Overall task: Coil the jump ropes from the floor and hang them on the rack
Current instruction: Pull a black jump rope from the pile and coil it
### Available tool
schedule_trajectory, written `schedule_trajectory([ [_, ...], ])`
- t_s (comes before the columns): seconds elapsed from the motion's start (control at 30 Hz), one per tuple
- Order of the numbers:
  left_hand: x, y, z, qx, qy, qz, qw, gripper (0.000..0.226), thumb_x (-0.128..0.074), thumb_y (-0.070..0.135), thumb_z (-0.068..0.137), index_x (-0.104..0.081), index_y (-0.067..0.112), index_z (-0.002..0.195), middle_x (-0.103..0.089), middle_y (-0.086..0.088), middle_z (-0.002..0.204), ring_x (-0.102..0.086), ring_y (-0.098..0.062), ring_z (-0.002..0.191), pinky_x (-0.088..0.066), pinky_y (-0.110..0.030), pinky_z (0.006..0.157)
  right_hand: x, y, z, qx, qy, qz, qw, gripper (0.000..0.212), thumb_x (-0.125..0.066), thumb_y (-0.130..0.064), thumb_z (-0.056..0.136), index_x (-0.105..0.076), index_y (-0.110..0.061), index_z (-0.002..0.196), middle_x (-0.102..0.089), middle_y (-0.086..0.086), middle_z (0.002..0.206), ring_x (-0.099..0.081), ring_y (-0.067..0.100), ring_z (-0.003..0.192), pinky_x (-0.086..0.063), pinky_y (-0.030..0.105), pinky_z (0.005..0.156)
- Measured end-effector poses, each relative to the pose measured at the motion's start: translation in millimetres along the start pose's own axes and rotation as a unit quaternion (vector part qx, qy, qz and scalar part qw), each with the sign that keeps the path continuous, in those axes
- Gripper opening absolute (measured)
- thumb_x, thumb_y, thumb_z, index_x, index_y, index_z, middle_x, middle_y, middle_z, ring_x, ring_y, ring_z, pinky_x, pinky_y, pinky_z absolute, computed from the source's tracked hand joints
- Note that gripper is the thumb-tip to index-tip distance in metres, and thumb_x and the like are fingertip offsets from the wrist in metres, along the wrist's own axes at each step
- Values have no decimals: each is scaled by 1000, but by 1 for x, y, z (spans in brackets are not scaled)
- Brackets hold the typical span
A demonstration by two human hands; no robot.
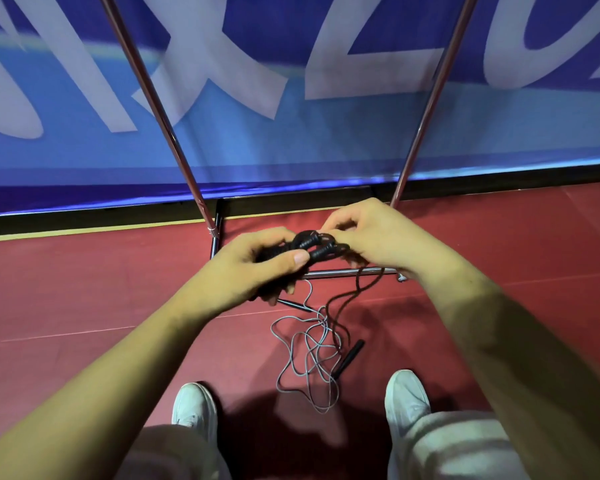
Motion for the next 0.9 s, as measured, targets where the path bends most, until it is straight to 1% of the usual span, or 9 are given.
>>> schedule_trajectory([
  [0.07, 0, 1, 1, -5, 36, -31, 999, 21, -57, 32, 90, -61, 11, 92, -64, -12, 68, -57, -24, 52, -37, -16, 44, 2, 4, 2, -12, -7, -13, 1000, 19, -62, -8, 91, -72, -10, 75, -56, -2, 49, -54, 12, 47, -43, 27, 57],
  [0.13, 4, 0, 2, -11, 87, -90, 992, 24, -55, 32, 91, -62, 11, 100, -63, -13, 68, -58, -26, 53, -41, -19, 46, 7, 4, 0, -7, -1, -34, 999, 18, -66, -22, 92, -73, -15, 77, -61, 2, 52, -58, 13, 53, -40, 27, 59],
  [0.27, 13, 1, 5, 19, 135, -217, 967, 40, -45, 40, 97, -55, 26, 134, -57, -16, 70, -54, -25, 55, -45, -25, 47, 12, 3, -3, -9, -31, 34, 999, 18, -64, -20, 94, -72, -5, 87, -57, 2, 58, -54, 13, 53, -46, 21, 56],
  [0.43, 14, -5, 10, 62, 163, -304, 936, 40, -45, 43, 97, -56, 8, 113, -56, -10, 68, -51, -22, 52, -45, -25, 48, 10, -2, -4, -13, -39, 11, 999, 19, -61, -24, 96, -73, -10, 89, -48, -4, 55, -39, 10, 49, -38, 23, 47],
  [0.53, 19, -13, 11, 88, 192, -222, 952, 39, -54, 45, 92, -62, 11, 108, -61, -10, 70, -53, -24, 54, -45, -25, 50, 6, -8, -7, -8, -50, -9, 999, 16, -62, -25, 95, -75, -17, 90, -48, -3, 57, -40, 13, 52, -38, 24, 46],
  [0.6, 19, -15, 12, 111, 203, -142, 962, 26, -59, 39, 94, -66, 17, 106, -66, -7, 71, -57, -22, 56, -44, -25, 52, 1, -12, -9, 7, -61, -49, 997, 15, -64, -25, 93, -76, -17, 89, -49, -5, 55, -40, 10, 50, -36, 22, 49],
  [0.7, 22, -21, 13, 87, 189, 58, 976, 17, -69, 30, 90, -64, 24, 105, -70, 0, 75, -60, -11, 59, -47, -27, 59, -9, -18, -12, 52, -81, -147, 984, 16, -67, -25, 91, -75, -12, 86, -44, -5, 54, -34, 6, 47, -26, 18, 46],
  [0.8, 17, -28, 11, 69, 163, 279, 944, 33, -76, 41, 81, -61, 30, 109, -67, 11, 86, -60, -11, 67, -45, -28, 64, -19, -18, -11, 74, -96, -219, 968, 18, -69, -28, 86, -74, -10, 83, -47, 3, 59, -37, 9, 53, -33, 32, 53],
  [0.9, 11, -32, 11, 69, 112, 374, 918, 40, -74, 52, 79, -63, 35, 114, -70, 11, 99, -65, -17, 93, -51, -33, 78, -24, -18, -10, 90, -91, -270, 954, 14, -69, -25, 83, -74, -13, 80, -48, 3, 54, -39, 12, 52, -36, 34, 54],
])
Point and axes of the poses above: each hand's wrist, its own z-axis towards the middle knuckle, its own x-axis out of the back of the hand, y = z × x, the point moved 2 cm from there along z, towards the middle knuckle
